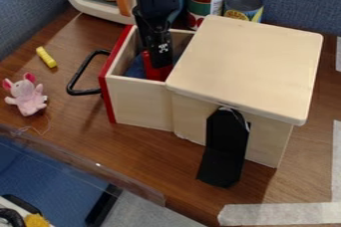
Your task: Removing the red object from the drawer and placing it on the left side of the table
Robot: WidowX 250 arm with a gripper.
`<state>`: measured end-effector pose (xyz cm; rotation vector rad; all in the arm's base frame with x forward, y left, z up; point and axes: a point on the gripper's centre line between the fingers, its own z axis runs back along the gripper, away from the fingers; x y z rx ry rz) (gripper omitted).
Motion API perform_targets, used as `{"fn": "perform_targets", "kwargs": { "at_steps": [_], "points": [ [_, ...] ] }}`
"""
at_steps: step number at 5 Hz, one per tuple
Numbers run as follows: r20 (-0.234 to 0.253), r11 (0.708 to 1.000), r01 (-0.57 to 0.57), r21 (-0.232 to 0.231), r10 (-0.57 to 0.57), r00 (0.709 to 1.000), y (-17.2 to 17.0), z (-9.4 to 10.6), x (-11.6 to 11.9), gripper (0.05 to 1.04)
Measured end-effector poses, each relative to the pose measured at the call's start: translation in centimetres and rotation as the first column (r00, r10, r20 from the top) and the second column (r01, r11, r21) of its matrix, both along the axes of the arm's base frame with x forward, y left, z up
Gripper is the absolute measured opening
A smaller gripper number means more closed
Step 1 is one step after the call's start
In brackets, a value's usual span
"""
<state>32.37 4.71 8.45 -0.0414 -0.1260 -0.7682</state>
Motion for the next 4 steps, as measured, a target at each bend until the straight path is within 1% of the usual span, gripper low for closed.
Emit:
{"fn": "perform_targets", "kwargs": {
  "at_steps": [1,2,3,4],
  "points": [
    [0.000,1.000,-0.006,-0.003,0.006,1.000,0.0,0.0,0.0,1.000],
    [-0.059,0.999,-0.034,-0.018,0.033,0.998,-0.2,-1.3,-0.4,0.951],
    [-0.078,0.998,-0.057,-0.023,0.055,0.995,-0.2,-1.9,-0.2,0.854],
    [-0.073,0.997,-0.070,-0.023,0.068,0.995,-0.1,-1.9,-0.1,0.854]
  ]
}}
